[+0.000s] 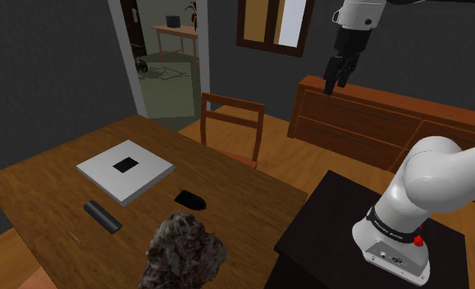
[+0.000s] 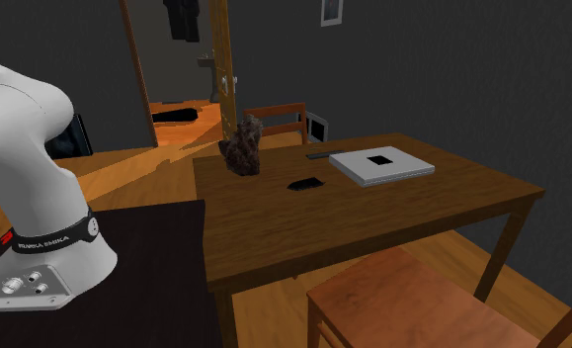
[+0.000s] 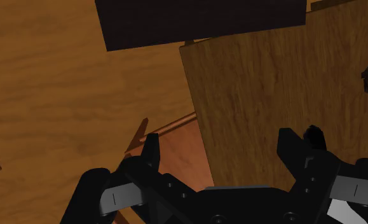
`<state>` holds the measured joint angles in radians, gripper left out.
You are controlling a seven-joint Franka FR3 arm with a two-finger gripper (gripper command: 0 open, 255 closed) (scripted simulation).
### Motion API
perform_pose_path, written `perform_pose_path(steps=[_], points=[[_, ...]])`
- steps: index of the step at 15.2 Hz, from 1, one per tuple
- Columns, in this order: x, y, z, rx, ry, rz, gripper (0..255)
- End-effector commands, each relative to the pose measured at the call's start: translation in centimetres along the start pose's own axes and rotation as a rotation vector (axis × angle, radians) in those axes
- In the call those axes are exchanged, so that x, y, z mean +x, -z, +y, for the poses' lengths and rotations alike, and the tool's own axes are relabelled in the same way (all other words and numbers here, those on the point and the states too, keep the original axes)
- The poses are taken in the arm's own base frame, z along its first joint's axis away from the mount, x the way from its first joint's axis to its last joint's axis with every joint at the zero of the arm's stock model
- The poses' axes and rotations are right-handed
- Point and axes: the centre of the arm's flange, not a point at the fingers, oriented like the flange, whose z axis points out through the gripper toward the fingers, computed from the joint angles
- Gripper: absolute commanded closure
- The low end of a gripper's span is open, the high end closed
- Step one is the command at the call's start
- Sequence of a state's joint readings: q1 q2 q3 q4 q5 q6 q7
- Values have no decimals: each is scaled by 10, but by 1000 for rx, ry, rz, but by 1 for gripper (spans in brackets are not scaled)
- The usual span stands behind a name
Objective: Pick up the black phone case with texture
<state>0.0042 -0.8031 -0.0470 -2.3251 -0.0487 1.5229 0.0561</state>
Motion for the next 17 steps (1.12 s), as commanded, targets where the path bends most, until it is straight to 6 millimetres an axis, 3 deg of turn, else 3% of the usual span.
perform_pose_path(steps=[1,17], points=[[0,0,0,0,0,0,0],[90,-147,-120,8,25,2,0]])
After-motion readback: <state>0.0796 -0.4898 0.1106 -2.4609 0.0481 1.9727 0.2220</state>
